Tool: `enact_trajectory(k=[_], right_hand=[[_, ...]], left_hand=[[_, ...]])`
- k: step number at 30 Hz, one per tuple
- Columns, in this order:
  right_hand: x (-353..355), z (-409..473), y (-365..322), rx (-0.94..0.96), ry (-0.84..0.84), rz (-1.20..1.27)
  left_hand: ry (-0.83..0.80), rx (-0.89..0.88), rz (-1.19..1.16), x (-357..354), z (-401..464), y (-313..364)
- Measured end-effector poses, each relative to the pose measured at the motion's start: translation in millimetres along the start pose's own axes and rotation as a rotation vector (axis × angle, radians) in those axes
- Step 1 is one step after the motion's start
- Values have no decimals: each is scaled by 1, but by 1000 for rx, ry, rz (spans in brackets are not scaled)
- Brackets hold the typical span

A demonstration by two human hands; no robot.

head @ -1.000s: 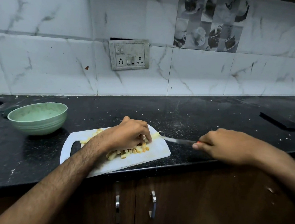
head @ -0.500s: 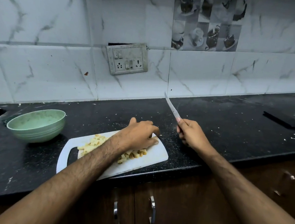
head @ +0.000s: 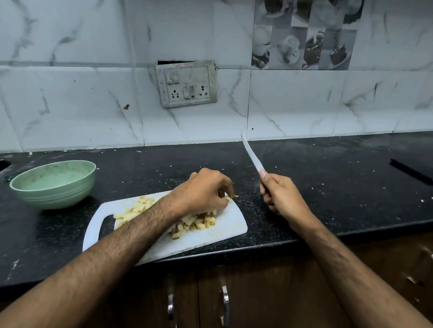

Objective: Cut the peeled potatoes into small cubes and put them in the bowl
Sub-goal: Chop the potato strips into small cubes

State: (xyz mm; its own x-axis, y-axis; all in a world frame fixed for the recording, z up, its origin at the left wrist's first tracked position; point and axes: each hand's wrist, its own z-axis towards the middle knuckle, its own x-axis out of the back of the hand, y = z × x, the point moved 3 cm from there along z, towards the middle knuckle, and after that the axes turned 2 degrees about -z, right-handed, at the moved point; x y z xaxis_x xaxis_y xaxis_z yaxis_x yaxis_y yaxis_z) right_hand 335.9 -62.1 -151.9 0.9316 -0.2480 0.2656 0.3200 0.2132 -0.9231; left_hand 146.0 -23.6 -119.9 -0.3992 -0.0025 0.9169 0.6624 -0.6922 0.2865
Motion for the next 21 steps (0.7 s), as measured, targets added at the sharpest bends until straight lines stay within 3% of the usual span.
enact_trajectory(k=[6,11,13,18,21], right_hand=[[-2,1,1,9,-26,-9],[-2,0,1,14,-30,-24],[-3,-1,1,13,-31,-25],[-3,0,3,8,-29,-21],[-3,1,4,10,-25,-16]], left_hand=[[112,90,-83,45,-24,-35],[25,147,0,54,-46,-62],[49,130,19,54,-49,-63],[210,45,315,55,-45,-44],[168,-43,321,47,-35,-30]])
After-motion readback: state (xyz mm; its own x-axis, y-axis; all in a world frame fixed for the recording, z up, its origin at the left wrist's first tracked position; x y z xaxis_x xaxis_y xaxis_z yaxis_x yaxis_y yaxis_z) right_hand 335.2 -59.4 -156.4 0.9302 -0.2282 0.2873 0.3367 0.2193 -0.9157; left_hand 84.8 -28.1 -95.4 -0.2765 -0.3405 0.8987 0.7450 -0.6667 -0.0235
